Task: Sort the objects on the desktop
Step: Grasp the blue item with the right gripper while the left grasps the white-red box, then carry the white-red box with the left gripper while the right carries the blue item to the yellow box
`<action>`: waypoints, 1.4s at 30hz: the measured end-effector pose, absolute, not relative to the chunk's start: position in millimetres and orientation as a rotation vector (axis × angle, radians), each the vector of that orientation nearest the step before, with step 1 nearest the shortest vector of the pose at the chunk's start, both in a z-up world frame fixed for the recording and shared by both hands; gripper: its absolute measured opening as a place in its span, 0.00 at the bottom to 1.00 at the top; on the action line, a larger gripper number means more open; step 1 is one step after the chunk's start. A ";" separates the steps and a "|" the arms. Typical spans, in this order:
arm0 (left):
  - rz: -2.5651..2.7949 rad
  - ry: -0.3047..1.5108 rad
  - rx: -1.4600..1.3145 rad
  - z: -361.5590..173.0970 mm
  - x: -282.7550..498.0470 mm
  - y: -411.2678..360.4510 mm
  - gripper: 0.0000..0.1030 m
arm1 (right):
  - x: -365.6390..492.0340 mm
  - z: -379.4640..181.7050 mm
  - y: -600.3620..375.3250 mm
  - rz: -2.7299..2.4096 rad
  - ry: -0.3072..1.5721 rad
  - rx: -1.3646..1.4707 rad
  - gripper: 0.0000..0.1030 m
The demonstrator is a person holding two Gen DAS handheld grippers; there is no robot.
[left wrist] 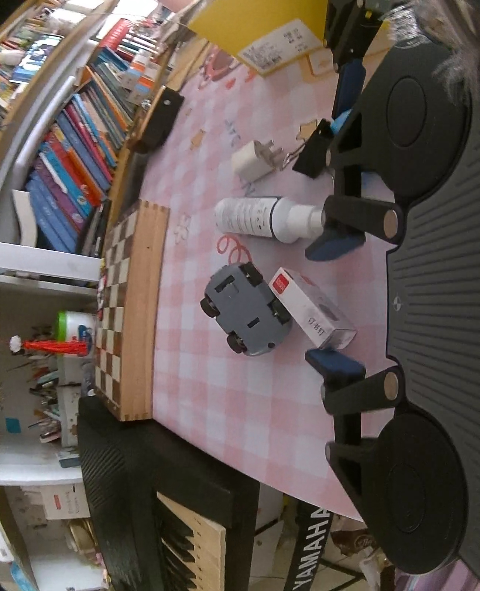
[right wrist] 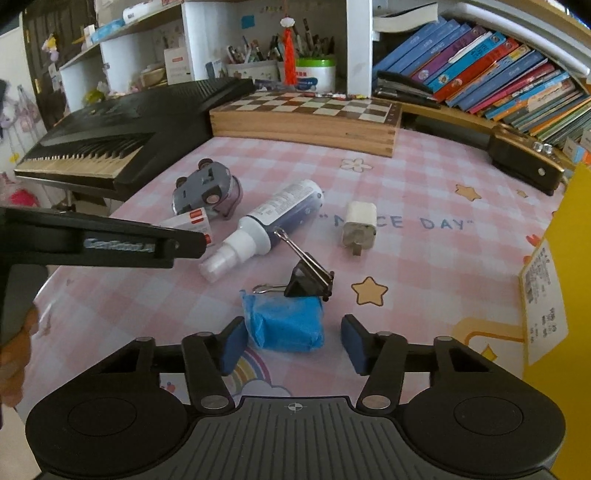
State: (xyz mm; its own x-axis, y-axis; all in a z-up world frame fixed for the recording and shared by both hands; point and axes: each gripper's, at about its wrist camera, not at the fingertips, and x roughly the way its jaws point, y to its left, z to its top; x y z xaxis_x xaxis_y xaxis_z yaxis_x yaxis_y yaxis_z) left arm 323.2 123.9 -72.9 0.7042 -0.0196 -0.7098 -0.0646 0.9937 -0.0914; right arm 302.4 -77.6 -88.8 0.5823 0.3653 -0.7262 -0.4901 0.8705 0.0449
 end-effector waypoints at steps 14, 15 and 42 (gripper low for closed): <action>-0.035 0.774 -0.054 -68.3 309.6 108.3 0.13 | 299.7 -83.5 -76.9 0.539 0.778 -0.206 0.38; -0.042 0.762 -0.067 -65.0 304.3 108.1 0.13 | 298.1 -81.5 -77.9 0.542 0.776 -0.202 0.38; -0.199 0.634 -0.274 -5.8 178.2 124.8 0.13 | 207.1 -20.0 -104.6 0.454 0.704 -0.053 0.38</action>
State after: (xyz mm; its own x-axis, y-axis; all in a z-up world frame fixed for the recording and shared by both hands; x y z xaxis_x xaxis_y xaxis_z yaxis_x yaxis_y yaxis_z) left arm 178.2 124.8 -5.8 0.7886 -0.2653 -0.5547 0.0986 0.9450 -0.3117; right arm 207.1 -104.6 -20.0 0.6693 0.3848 -0.6356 -0.4203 0.9015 0.1032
